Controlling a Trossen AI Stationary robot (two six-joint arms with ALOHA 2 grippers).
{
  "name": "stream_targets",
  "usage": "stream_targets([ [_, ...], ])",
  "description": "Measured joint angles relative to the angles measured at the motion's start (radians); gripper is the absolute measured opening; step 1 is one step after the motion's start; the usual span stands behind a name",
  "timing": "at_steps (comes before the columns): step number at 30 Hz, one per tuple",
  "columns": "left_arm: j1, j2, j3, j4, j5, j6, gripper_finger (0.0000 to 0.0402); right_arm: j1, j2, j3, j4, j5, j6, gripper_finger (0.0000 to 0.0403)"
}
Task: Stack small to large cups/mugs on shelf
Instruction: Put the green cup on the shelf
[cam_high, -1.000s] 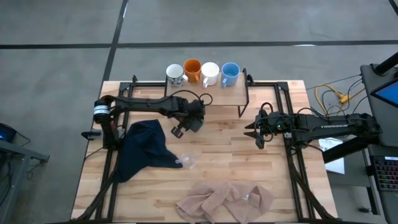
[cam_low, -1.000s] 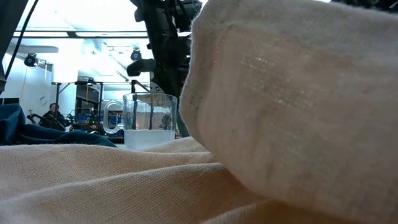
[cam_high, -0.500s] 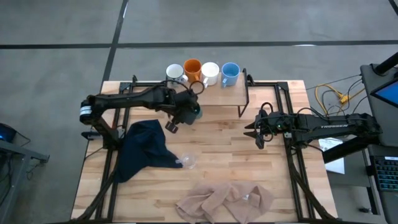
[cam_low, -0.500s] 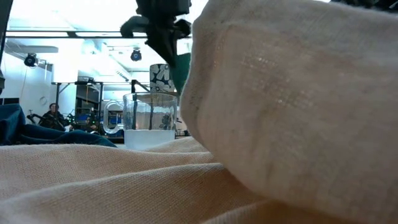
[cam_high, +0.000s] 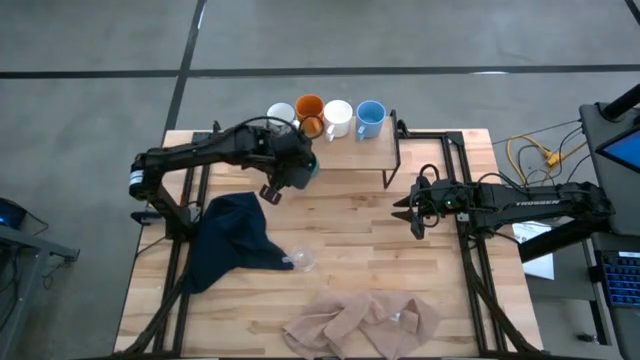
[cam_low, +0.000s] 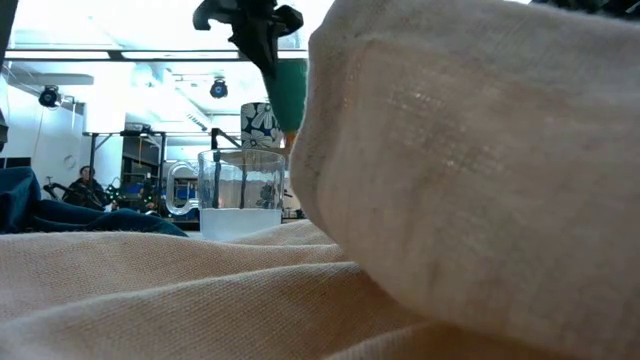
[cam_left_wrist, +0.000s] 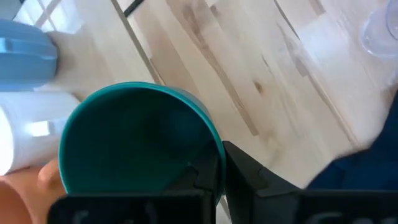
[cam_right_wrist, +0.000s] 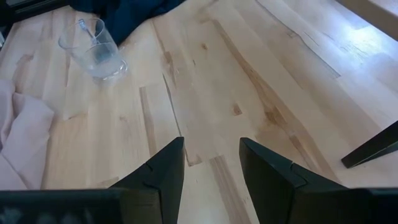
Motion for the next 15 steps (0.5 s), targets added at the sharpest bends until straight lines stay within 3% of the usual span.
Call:
stream_targets([
  [15, 0.022, 0.005, 0.186, -0.210, 0.058, -0.158, 0.0000, 0.000, 0.000, 0.000, 0.002, 0.018, -0.016, 0.0148],
])
